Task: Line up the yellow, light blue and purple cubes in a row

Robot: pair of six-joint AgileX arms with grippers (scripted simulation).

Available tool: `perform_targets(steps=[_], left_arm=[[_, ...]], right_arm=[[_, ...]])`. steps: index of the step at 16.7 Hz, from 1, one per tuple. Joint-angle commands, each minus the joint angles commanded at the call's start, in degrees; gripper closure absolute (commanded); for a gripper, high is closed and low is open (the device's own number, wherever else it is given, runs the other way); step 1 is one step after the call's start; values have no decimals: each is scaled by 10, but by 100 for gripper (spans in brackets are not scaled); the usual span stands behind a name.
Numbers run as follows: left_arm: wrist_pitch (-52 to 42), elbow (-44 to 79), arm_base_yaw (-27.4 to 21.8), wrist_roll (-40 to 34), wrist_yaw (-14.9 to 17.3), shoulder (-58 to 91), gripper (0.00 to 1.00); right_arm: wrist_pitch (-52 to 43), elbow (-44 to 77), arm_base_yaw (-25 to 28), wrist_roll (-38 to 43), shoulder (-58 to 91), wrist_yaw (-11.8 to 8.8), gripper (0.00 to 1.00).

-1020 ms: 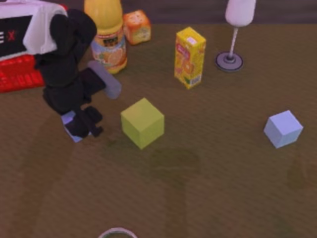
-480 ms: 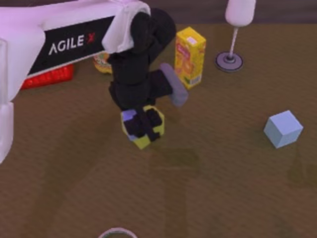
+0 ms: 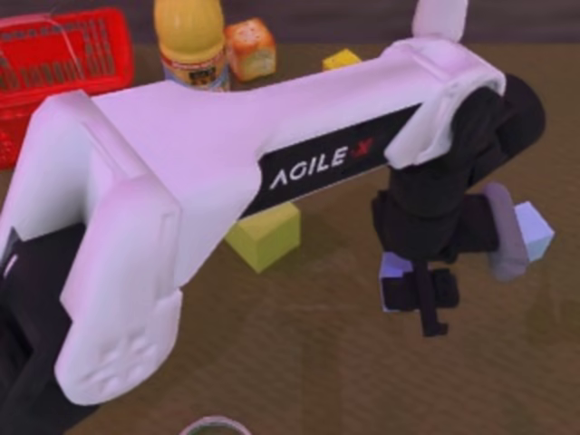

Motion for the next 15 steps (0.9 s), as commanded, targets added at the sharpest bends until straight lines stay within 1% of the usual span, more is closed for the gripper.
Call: perform_targets(steps=[7,12,15], left_arm=[[10,-6,-3,1,0,1,100],[111,-79,-3,0,0,25,100],[135,-101,-4,0,0,33,100]], right_arm=[[0,0,0,0,0,0,0],[0,0,0,0,0,0,0],[0,0,0,0,0,0,0]])
